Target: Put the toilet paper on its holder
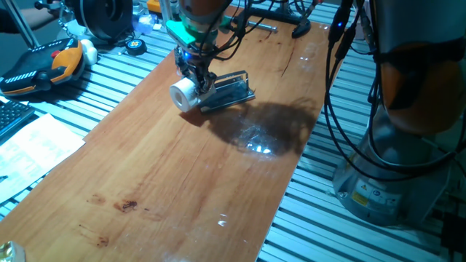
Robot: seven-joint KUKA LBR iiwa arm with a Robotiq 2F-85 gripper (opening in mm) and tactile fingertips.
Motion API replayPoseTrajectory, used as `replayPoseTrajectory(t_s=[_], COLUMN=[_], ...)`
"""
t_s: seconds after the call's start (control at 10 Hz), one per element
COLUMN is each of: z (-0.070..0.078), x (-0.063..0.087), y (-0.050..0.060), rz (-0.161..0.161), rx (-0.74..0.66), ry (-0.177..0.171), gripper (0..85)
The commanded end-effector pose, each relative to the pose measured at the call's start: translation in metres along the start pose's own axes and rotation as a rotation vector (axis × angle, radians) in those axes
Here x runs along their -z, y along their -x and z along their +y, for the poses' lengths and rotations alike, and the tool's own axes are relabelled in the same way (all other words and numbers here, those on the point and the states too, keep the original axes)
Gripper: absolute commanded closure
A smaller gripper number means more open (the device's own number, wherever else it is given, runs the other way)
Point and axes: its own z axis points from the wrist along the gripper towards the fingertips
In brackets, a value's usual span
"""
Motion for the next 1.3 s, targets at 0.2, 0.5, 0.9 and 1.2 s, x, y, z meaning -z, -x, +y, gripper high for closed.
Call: replayPoseTrajectory(t_s=[0.2, 0.5, 0.9, 1.2], z=[0.000, -0.003, -0.003, -0.004], x=[0.000, 0.001, 0.004, 0.006], y=[0.000, 0.006, 0.017, 0.029], rz=[0.004, 0.015, 0.018, 0.007], rx=[-0.014, -0.001, -0.033, -0.071], ry=[0.001, -0.011, -0.003, 0.013], gripper=[29.7, 29.7, 29.3, 29.3])
